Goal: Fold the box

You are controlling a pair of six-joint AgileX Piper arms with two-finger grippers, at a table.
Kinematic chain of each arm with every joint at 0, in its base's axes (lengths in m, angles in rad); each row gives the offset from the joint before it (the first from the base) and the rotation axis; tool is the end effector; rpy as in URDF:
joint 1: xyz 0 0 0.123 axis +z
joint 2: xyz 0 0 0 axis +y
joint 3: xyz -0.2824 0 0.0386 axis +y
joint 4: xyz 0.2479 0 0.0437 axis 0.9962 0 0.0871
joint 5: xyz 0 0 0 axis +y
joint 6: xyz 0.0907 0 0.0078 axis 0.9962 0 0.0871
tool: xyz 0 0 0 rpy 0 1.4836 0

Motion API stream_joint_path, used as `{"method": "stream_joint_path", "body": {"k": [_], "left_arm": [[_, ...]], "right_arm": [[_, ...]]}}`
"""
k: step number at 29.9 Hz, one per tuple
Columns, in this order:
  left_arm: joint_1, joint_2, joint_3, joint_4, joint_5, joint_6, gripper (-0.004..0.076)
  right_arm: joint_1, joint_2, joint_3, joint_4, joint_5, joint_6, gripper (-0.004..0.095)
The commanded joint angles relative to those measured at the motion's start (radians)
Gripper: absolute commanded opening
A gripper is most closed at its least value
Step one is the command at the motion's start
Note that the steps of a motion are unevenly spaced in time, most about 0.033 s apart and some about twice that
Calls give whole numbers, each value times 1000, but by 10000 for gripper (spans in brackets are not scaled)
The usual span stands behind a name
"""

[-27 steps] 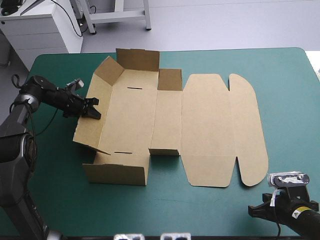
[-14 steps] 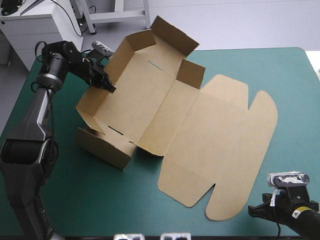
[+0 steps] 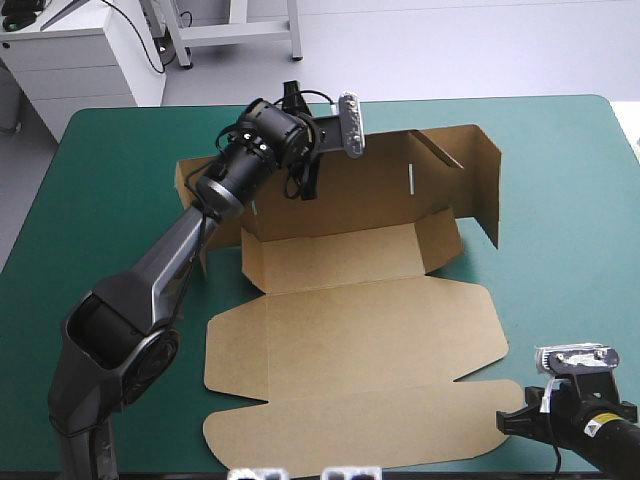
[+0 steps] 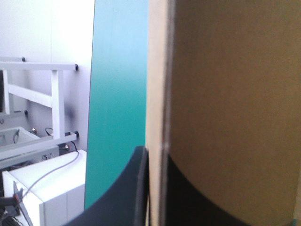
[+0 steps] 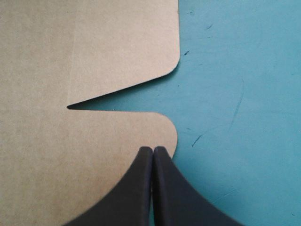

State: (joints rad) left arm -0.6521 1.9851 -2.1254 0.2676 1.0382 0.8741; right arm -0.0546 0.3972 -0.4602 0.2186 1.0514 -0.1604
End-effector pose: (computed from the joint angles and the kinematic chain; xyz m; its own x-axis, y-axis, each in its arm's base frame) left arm 0.3706 -0.2568 0.3806 0.0931 0.9680 -0.2332 0.7269 0.0940 0.6802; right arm 0.0561 0.0141 0.2575 -0.7721 -0.0075 -0.6354 -0.1038 0.9880 0.1144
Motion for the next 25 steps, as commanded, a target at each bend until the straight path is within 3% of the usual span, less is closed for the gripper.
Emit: {"method": "stream_joint_path", "body": {"k": [1, 13, 25], "left_arm": [[-67, -80, -37, 48, -69, -19, -8], [-171, -81, -15, 58, -59, -179, -9], [-228, -81, 66, 208, -105, -297, -9]], "right_arm": [[-6, 6, -24, 8, -45, -5, -20], [-6, 25, -101, 4, -101, 42, -20], [-6, 222, -366, 8, -146, 89, -20]]}}
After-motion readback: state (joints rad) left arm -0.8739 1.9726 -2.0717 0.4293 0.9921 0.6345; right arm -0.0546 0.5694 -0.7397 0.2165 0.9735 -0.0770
